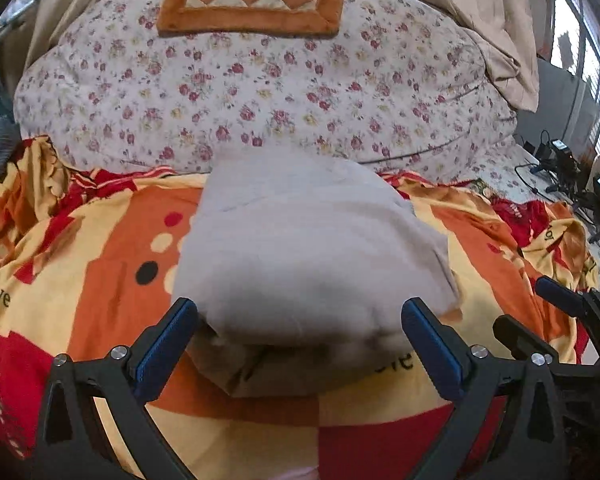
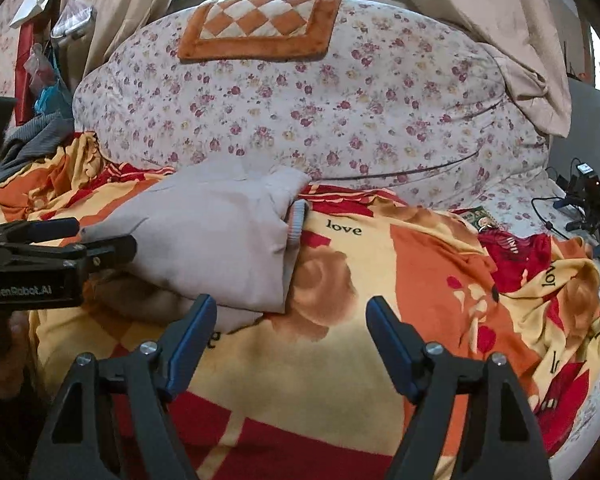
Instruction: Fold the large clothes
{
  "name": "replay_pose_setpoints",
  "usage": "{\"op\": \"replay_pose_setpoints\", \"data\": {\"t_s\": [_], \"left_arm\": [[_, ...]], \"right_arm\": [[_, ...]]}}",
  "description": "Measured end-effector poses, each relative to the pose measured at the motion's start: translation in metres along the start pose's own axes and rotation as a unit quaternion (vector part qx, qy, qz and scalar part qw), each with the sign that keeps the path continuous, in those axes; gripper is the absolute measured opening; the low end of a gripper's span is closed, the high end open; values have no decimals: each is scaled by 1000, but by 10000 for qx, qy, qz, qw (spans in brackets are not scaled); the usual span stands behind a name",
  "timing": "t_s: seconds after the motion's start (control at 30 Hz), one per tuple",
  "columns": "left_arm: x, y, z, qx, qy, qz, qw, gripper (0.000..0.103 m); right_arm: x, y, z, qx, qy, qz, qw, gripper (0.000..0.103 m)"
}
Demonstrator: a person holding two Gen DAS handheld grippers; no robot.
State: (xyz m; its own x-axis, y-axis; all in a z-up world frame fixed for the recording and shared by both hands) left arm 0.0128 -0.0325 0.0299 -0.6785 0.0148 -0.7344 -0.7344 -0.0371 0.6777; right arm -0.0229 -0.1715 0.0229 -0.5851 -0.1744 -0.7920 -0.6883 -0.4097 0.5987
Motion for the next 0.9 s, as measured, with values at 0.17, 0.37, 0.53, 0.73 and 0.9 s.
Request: {"op": "replay_pose_setpoints", "data": {"t_s": [0.17,0.37,0.53,0.73,0.9], "left_arm": [[0,-16,6,-225,100,326,9992,94],[3,-23,13,-264,256,500,9981,94],[4,-22,13,-329,255,480,9980,94],[4,-22,15,-413,266,443,9978,94],[6,-24,14,-467,224,471,9975,94]], "right_arm": [[1,-1,-7,-20,-197,-17,9998,80],[-1,0,-2,-118,-101,-78,9998,80],[-3,1,5,11,27,-81,10000,82],[-2,4,2,36,-56,-120,9999,82],[0,3,-4,-8,-340,-136,9993,82]]}}
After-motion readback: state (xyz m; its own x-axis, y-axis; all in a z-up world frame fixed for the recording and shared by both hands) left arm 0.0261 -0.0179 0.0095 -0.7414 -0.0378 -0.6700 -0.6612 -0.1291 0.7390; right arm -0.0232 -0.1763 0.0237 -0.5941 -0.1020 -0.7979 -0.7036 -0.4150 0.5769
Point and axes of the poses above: each gripper's, at about its wrist camera, not at the fingertips, and y roughly against the way its jaws point, z to its left, x to its underside, the point moved 2 cm from there along -y, roughly the way its jaws point, and after that the axes turned 13 degrees about -x, right-handed, at the moved point
